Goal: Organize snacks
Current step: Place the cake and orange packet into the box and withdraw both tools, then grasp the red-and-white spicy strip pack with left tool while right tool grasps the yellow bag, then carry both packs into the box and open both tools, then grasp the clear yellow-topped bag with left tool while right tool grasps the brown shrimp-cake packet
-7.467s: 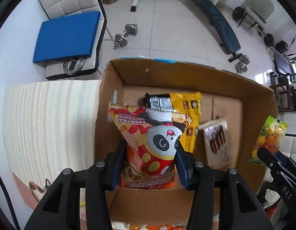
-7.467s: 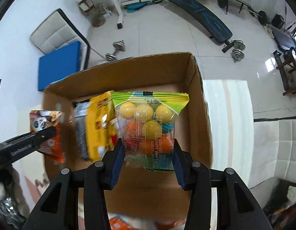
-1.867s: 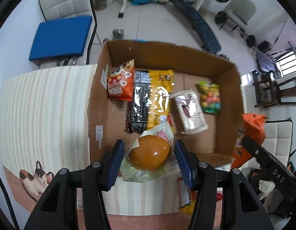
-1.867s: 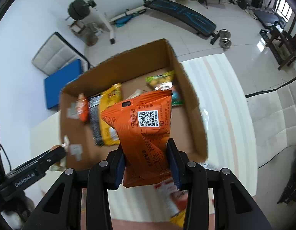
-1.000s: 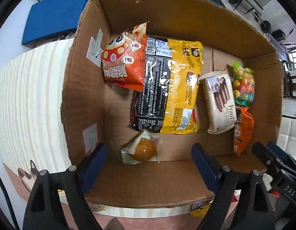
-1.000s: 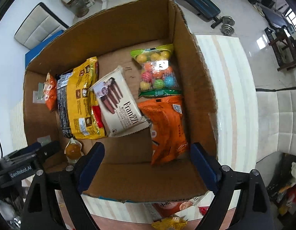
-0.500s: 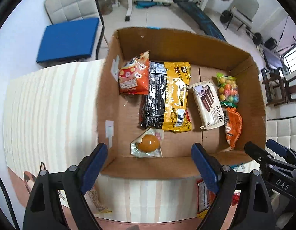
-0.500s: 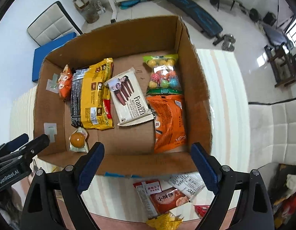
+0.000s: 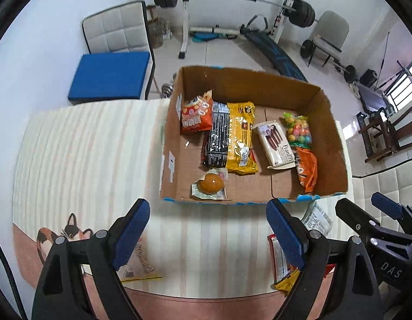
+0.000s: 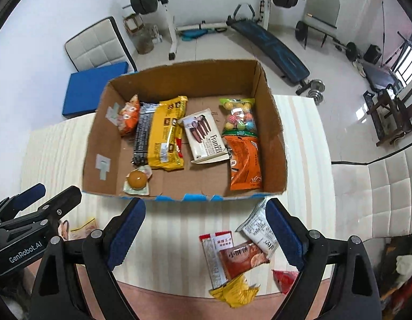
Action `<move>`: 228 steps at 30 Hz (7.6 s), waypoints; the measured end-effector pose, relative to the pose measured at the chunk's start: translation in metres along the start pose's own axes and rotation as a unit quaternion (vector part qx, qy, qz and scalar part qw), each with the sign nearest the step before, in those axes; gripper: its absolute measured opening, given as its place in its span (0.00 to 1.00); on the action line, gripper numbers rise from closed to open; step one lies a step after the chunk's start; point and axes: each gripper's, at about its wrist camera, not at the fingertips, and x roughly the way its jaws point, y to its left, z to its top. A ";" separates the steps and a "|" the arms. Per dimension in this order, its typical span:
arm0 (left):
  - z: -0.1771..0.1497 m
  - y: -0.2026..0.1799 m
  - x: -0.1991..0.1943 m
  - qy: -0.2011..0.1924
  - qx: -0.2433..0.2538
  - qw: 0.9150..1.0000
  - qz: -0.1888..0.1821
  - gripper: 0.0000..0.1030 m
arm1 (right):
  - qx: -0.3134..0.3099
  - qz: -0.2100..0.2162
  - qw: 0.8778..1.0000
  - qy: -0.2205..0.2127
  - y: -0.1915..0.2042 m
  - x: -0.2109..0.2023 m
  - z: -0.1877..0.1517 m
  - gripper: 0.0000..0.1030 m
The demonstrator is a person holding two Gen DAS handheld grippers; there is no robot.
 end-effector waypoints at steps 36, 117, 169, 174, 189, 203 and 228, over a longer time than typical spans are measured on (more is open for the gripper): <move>-0.151 -0.065 0.094 0.161 0.014 0.986 0.033 0.87 | 0.226 0.081 0.939 0.247 -0.123 0.152 -0.191 0.57; -0.119 -0.106 0.026 0.095 0.021 0.994 -0.054 0.40 | 0.145 0.165 0.957 0.189 -0.099 0.069 -0.145 0.46; 0.082 -0.001 0.134 0.149 0.011 0.989 -0.002 0.88 | 0.009 0.059 0.980 0.192 -0.006 0.145 0.065 0.90; 0.069 -0.004 0.092 0.101 0.017 0.995 0.010 0.88 | 0.005 0.057 0.987 0.149 -0.007 0.118 0.060 0.90; 0.016 -0.017 0.016 0.002 0.026 0.999 0.030 0.88 | 0.048 0.074 0.993 0.072 -0.020 0.023 0.012 0.90; -0.097 0.048 0.082 0.099 -0.086 0.989 0.065 0.88 | 0.347 0.072 0.913 0.202 -0.125 0.142 -0.130 0.90; -0.128 0.160 0.168 0.203 -0.187 0.961 0.006 0.88 | 0.055 -0.051 0.967 0.243 -0.007 0.187 -0.148 0.66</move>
